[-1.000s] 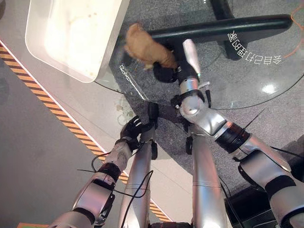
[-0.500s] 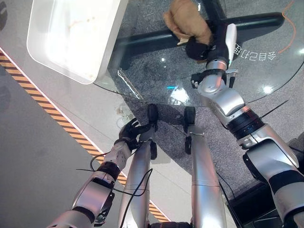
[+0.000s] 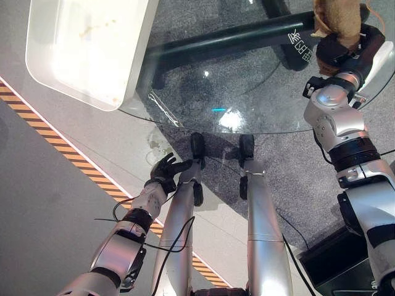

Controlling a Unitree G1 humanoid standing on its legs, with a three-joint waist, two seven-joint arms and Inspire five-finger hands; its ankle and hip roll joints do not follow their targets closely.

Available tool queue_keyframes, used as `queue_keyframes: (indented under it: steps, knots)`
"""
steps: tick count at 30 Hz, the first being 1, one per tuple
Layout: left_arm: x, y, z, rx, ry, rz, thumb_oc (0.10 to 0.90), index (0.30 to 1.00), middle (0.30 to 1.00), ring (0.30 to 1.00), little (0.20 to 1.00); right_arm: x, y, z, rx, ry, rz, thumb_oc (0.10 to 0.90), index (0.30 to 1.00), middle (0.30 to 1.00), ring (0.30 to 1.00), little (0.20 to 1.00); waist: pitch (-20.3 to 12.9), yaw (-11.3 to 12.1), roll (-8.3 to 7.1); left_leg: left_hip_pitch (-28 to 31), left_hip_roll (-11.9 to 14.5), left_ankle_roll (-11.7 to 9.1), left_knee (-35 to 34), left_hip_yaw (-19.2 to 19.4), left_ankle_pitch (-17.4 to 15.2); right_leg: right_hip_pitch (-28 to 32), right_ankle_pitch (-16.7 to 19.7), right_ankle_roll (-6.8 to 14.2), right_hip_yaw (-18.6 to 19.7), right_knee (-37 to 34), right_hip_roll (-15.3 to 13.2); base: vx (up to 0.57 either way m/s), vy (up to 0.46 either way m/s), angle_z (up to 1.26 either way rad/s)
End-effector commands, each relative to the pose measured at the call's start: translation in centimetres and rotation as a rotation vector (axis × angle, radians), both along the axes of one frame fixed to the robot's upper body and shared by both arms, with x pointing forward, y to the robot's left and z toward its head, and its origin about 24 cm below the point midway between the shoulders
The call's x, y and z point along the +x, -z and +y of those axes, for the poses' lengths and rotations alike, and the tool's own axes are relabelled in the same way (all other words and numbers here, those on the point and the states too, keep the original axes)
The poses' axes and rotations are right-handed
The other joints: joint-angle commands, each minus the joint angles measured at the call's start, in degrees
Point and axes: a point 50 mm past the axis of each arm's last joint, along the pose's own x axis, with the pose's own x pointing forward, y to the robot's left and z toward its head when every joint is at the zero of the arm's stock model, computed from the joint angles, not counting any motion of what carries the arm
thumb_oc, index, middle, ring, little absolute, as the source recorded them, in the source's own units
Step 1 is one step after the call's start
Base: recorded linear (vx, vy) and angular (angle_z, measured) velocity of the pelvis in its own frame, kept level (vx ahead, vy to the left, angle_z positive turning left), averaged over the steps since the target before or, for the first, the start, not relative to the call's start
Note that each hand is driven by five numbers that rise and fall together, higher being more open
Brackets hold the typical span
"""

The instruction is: Wipe the table with a cloth and put it in the basket.

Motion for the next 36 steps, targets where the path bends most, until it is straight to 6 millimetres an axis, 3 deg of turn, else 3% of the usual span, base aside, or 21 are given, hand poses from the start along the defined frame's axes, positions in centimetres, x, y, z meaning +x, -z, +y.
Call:
queue_keyframes:
  steps: [1, 5, 11, 16, 21, 26, 36]
  knots:
    - [-1.3, 2.2, 0.6, -0.012, -0.051, 0.088, 0.800, 0.900, 0.900, 0.900, 0.900, -1.6, -0.3, -4.1, 0.037, 0.179, -0.057, 0.100, 0.300, 0.300, 0.300, 0.200, -0.8, 0.0, 1.55, 0.4, 1.9, -2.3, 0.8, -2.1, -6.4, -1.8, 3.7, 2.9, -0.1, -4.0, -1.5, 0.00, 0.000, 0.00]
    - [-1.3, 2.3, 0.8, -0.030, -0.062, 0.093, 0.800, 0.900, 0.900, 0.900, 0.900, -2.1, -0.9, -4.4, 0.058, 0.223, -0.126, 0.100, 0.300, 0.300, 0.300, 0.200, -0.8, -0.2, 1.92, 1.2, 1.9, -2.3, -0.2, -2.0, -6.2, -1.1, 3.5, 3.0, 0.1, -4.6, -1.3, 0.00, 0.048, -0.02]
    - [-1.2, 2.2, 0.5, -0.056, -0.063, 0.098, 0.800, 0.900, 0.900, 0.900, 0.900, -2.0, -2.0, -3.5, -0.047, 0.150, -0.137, 0.100, 0.300, 0.300, 0.300, 0.200, -0.8, -0.5, 2.53, 1.3, 1.7, -2.4, -0.6, -2.0, -5.9, -1.1, 3.4, 3.0, 0.6, -5.1, -1.3, 0.00, 0.050, -0.02]
    - [-0.8, 1.7, 0.1, -0.064, -0.055, 0.093, 0.800, 0.900, 0.900, 0.900, 0.900, -1.4, -3.0, -1.2, -0.223, -0.020, -0.097, 0.100, 0.300, 0.300, 0.300, 0.200, -0.8, -0.5, 2.58, 1.5, 1.4, -2.5, -1.0, -2.1, -5.7, -0.9, 3.3, 3.0, 0.7, -5.6, -1.3, 0.00, 0.015, -0.03]
    - [-0.5, 1.2, 0.3, -0.061, -0.053, 0.078, 0.800, 0.900, 0.900, 0.900, 0.900, -0.8, -3.3, 3.2, -0.452, -0.289, -0.015, 0.100, 0.300, 0.300, 0.300, 0.200, -0.8, -0.2, 2.62, 1.4, 1.3, -2.7, -1.2, -2.2, -5.4, -0.8, 3.2, 2.9, 0.5, -5.8, -1.4, 0.00, 0.000, 0.00]
    - [-0.1, 0.4, -0.1, -0.059, -0.048, 0.035, 0.800, 0.900, 0.900, 0.900, 0.900, -0.5, -1.7, 7.1, -0.571, -0.477, 0.099, 0.100, 0.300, 0.300, 0.300, 0.200, -0.8, 0.3, 3.15, 1.0, 1.1, -2.7, -1.3, -2.3, -5.1, -1.2, 2.6, 2.7, 0.3, -5.1, -1.5, 0.00, 0.000, 0.00]
    - [-0.6, 0.7, -0.5, -0.055, -0.015, 0.007, 0.800, 0.900, 0.900, 0.900, 0.900, -0.5, 2.5, 11.0, -0.629, -0.693, 0.238, 0.100, 0.300, 0.300, 0.300, 0.200, -0.8, 0.9, 3.83, 0.4, 0.8, -2.9, -1.1, -2.2, -4.8, -1.3, 2.7, 2.3, -0.2, -5.8, -2.0, 0.00, 0.001, 0.04]
